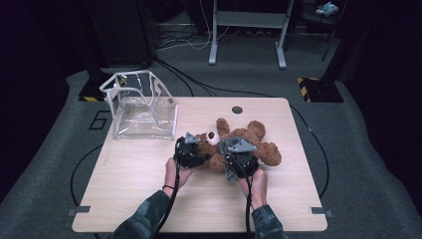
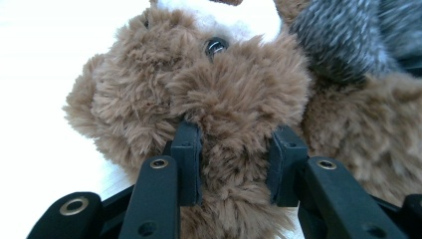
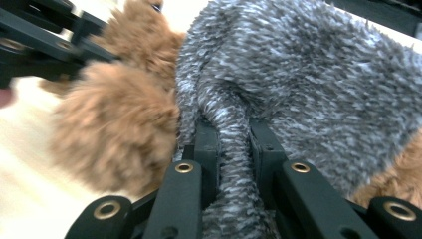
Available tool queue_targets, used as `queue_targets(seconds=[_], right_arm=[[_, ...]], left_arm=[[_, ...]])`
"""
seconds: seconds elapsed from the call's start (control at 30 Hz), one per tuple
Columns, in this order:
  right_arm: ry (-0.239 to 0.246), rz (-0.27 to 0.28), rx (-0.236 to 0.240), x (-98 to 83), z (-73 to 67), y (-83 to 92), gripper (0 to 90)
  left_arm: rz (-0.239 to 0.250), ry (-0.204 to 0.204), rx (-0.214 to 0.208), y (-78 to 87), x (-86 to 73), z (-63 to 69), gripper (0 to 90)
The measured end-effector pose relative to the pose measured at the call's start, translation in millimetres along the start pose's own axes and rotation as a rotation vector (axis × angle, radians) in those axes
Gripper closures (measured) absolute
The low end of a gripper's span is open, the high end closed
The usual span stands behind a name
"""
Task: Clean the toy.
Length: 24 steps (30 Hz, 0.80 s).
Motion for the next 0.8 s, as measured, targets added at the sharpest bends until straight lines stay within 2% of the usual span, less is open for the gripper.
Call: queue_targets(seconds=[0.07,0.13,0.17,0.33,0.37,0.4,0.43,0.47,0.5,0.6,0.63,0.73,0.8], right_arm=[[-0.009,-0.02,-0.015,-2.9,5.1,-6.0,78.2],[-0.035,-0.038,-0.045,-9.5,17.0,-6.8,78.4],[-0.032,-0.037,-0.056,-12.4,23.8,-5.4,78.4],[-0.084,-0.056,-0.149,-27.5,57.4,8.3,78.4],[-0.084,-0.056,-0.149,-27.5,57.4,8.3,78.4],[-0.112,-0.063,-0.184,-34.7,76.1,13.5,78.4],[-0.114,-0.066,-0.201,-37.1,83.3,15.5,78.4],[-0.114,-0.066,-0.201,-37.1,83.3,15.5,78.4],[-0.163,-0.071,-0.23,-44.4,102.9,21.3,78.4],[-0.198,-0.085,-0.278,-52.9,124.4,27.5,78.3],[-0.225,-0.086,-0.287,-55.1,129.5,30.3,78.2],[-0.227,-0.076,-0.289,-55.4,132.9,35.9,78.1],[-0.203,-0.046,-0.263,-46.3,118.9,42.7,78.1]], left_arm=[[0.0,0.009,-0.01,-0.4,-0.7,-3.6,64.0],[-0.005,0.005,-0.022,-0.5,-0.9,-5.8,64.0],[-0.006,0.005,-0.026,-0.7,-0.8,-6.1,64.0],[-0.008,0.006,-0.042,-1.6,-0.8,-8.3,64.0],[-0.008,0.006,-0.042,-1.6,-0.8,-8.3,63.9],[-0.01,0.007,-0.05,-1.8,-0.5,-8.9,63.9],[-0.01,0.012,-0.052,-1.9,-0.4,-9.1,63.9],[-0.01,0.012,-0.052,-1.9,-0.4,-9.1,63.8],[-0.012,0.014,-0.057,-2.0,0.1,-9.4,63.7],[-0.009,0.024,-0.06,-2.3,0.5,-9.3,63.1],[-0.009,0.025,-0.061,-2.3,0.6,-9.4,62.8],[-0.01,0.029,-0.06,-2.3,0.6,-9.1,61.9],[-0.015,0.031,-0.063,-2.1,0.7,-9.3,61.8]])
Point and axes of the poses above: each handheld gripper's, and its own axes: y roughly backward along the jaws, x roughly out of its top, z roughly to its right, the point moved 9 cm from there along -y, roughly forward along the jaws, and after that the axes turned 1 degree about -x, right-handed, at the moved point
